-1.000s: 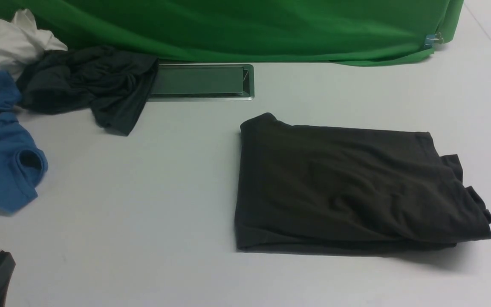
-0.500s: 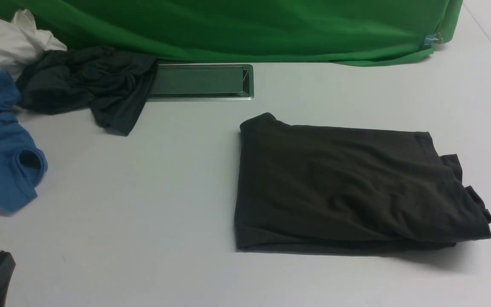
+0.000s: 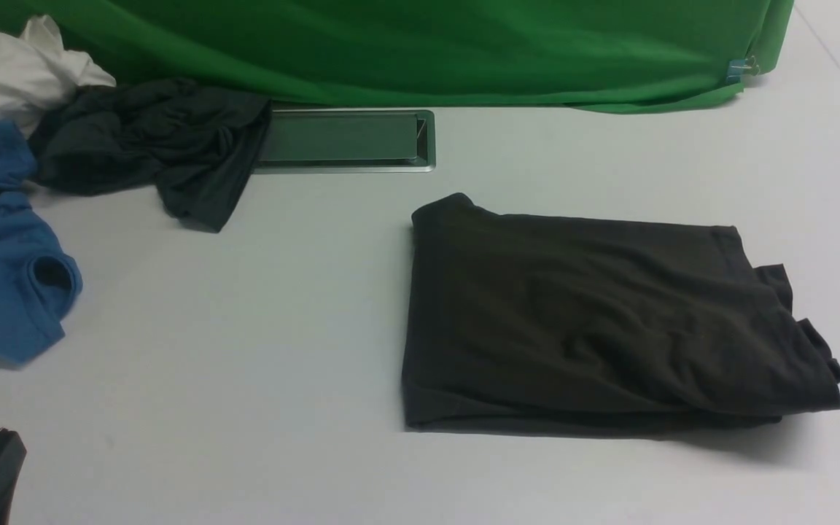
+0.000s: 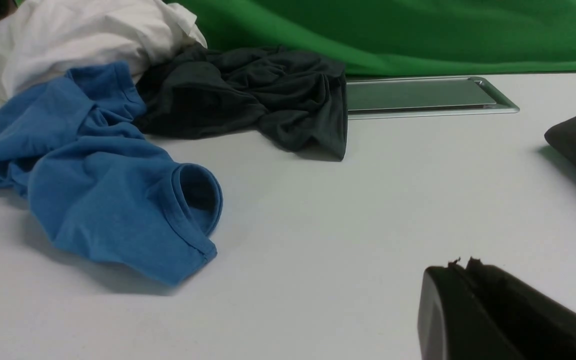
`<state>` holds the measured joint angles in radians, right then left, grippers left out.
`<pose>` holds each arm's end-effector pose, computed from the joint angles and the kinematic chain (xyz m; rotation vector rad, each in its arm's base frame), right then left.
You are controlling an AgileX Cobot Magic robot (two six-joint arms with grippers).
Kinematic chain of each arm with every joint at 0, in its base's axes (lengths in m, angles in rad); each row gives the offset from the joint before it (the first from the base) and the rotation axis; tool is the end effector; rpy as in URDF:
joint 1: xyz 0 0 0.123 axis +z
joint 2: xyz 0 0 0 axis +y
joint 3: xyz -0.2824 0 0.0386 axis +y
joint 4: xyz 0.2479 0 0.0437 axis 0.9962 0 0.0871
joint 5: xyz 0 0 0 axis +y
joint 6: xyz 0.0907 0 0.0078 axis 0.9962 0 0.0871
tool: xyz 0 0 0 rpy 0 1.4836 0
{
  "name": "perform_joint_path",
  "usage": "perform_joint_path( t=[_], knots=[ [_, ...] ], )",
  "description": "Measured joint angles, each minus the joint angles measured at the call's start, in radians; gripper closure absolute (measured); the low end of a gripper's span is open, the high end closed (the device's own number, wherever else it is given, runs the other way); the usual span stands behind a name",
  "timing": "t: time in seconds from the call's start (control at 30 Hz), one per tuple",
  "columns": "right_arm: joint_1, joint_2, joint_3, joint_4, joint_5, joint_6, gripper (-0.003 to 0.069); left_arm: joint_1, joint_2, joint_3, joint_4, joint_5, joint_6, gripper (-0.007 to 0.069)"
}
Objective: Fold a long-sleeved shirt on a white desktop.
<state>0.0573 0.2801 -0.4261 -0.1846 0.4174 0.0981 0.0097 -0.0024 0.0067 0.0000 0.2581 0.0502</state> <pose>0.0678 -0.0029 0.3013 -0.0577 1.7478 -0.0751 0.0552 0.0005 0.1876 0.0354 1.7458 0.0438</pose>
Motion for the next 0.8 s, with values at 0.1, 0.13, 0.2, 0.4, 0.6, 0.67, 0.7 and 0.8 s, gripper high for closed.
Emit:
perform_joint_path(
  t=[0.1,0.13,0.2,0.4,0.6,0.67,0.7,0.8],
  knots=[
    [-0.030,-0.064,0.123,0.000,-0.094,0.014,0.0419,0.000,0.000,0.000,0.000,0.000,0.000,0.0592],
    [-0.039,-0.084,0.154,0.000,-0.119,0.016,0.0419,0.000,0.000,0.000,0.000,0.000,0.000,0.0592],
    [-0.060,-0.136,0.229,-0.001,-0.170,0.019,0.0419,0.000,0.000,0.000,0.000,0.000,0.000,0.0592],
    [-0.087,-0.244,0.420,-0.001,-0.188,0.021,0.0419,0.000,0.000,0.000,0.000,0.000,0.000,0.0592],
    [-0.093,-0.269,0.433,-0.001,-0.181,0.043,0.0419,0.000,0.000,0.000,0.000,-0.001,0.000,0.0592],
    [-0.093,-0.277,0.433,-0.001,-0.182,0.046,0.0419,0.000,0.000,0.000,0.000,-0.001,0.001,0.0592],
    [-0.093,-0.277,0.433,-0.001,-0.182,0.046,0.0419,0.000,0.000,0.000,0.000,-0.001,0.001,0.0591],
    [-0.093,-0.277,0.433,-0.001,-0.182,0.048,0.0419,0.000,0.000,0.000,0.000,-0.001,0.001,0.0591]
  ],
)
